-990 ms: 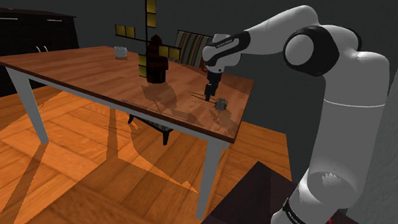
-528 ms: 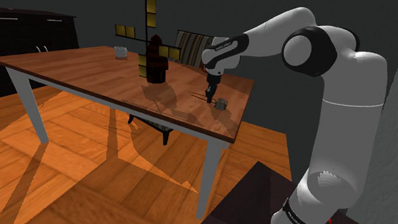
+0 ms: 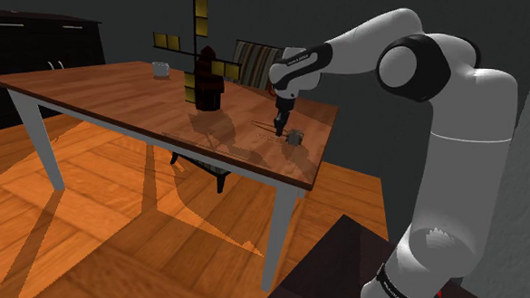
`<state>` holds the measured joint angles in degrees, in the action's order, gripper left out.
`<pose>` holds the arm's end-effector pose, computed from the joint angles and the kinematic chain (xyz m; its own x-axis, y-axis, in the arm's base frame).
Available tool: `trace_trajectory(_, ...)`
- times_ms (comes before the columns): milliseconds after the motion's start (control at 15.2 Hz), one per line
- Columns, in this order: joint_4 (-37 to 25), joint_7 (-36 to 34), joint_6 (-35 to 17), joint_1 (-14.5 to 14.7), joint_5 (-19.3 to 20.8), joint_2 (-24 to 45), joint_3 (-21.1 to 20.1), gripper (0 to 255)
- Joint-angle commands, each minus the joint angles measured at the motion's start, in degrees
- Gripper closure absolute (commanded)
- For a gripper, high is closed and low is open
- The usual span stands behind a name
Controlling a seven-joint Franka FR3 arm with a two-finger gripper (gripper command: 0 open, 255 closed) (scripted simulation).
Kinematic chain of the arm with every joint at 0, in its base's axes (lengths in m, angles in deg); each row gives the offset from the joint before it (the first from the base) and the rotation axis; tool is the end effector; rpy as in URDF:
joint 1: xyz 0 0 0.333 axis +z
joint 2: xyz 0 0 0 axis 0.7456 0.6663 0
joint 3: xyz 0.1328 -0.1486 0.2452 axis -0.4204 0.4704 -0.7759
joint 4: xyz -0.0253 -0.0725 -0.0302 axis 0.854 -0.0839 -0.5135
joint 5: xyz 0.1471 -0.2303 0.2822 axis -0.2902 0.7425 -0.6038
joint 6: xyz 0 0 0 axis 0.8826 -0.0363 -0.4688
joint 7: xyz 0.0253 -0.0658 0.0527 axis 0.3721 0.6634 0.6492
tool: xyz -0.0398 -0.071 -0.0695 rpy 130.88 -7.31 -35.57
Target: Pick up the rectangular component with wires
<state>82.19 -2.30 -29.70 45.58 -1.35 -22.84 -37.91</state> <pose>0.6039 -0.1919 0.4037 0.9457 0.3241 0.0234 0.3239 -0.9460 0.0144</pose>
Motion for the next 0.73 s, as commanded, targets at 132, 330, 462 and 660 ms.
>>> trace_trajectory(132, -1.88, -0.24, 2.64, 0.04, 0.34, -0.79, 0.12, 255)
trace_trajectory(330, -3.38, -0.41, 4.73, 0.07, 0.59, -1.42, 0.2, 255)
trace_trajectory(462, -4.45, -0.51, 6.15, 0.08, 0.74, -1.78, 0.25, 255)
trace_trajectory(660, -6.17, -0.65, 8.3, 0.08, 0.93, -2.23, 0.32, 255)
